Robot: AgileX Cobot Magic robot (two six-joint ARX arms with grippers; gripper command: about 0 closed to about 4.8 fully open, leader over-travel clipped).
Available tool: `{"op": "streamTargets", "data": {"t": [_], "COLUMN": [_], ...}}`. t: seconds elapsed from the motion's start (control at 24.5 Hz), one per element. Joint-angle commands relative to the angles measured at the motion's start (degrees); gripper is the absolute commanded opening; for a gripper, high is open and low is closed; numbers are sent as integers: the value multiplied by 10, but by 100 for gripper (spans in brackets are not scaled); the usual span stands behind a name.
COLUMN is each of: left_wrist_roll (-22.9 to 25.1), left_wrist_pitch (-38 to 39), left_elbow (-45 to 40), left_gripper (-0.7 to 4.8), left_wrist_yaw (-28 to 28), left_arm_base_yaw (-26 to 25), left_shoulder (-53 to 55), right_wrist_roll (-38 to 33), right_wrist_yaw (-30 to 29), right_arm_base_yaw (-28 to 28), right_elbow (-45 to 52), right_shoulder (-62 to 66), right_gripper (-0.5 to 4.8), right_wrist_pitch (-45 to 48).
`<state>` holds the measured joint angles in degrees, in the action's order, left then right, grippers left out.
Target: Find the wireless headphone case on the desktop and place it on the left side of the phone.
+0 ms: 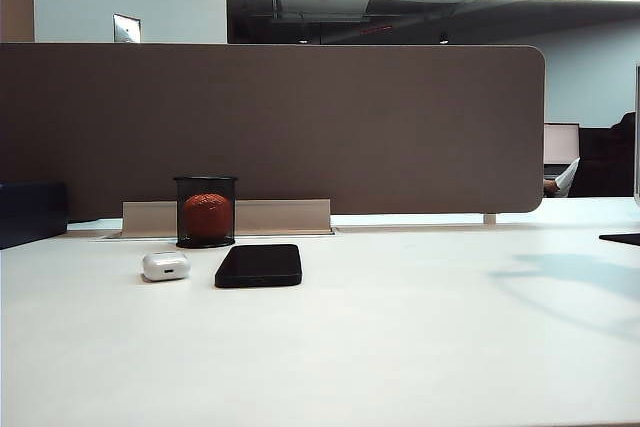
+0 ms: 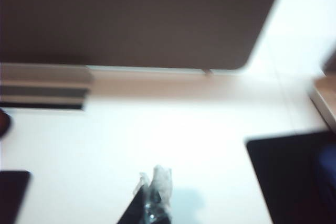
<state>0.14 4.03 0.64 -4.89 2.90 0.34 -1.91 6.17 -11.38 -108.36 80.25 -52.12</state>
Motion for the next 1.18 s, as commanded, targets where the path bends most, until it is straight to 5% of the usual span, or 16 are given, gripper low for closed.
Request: {"op": "streamTargets", "data": {"t": [0.04, 0.65, 1.18], "left_wrist_roll": [-1, -2, -2], "left_wrist_pitch": [-8, -35, -35], "left_elbow": [2, 2, 2], "left_gripper": [-5, -5, -6], "left_wrist_yaw": [2, 8, 6], "left_arm_base_yaw": [-1, -1, -1], "left_shoulder": [0, 0, 0], "right_wrist_roll": [3, -15, -26], "right_wrist_yaw": [-20, -35, -48], "right_arm_base_yaw": [20, 32, 31], "right_elbow": [65, 571, 829], "right_shoulder": [-53, -402, -656], "right_gripper": [-4, -4, -4], "right_wrist_pitch": [31, 272, 372]}}
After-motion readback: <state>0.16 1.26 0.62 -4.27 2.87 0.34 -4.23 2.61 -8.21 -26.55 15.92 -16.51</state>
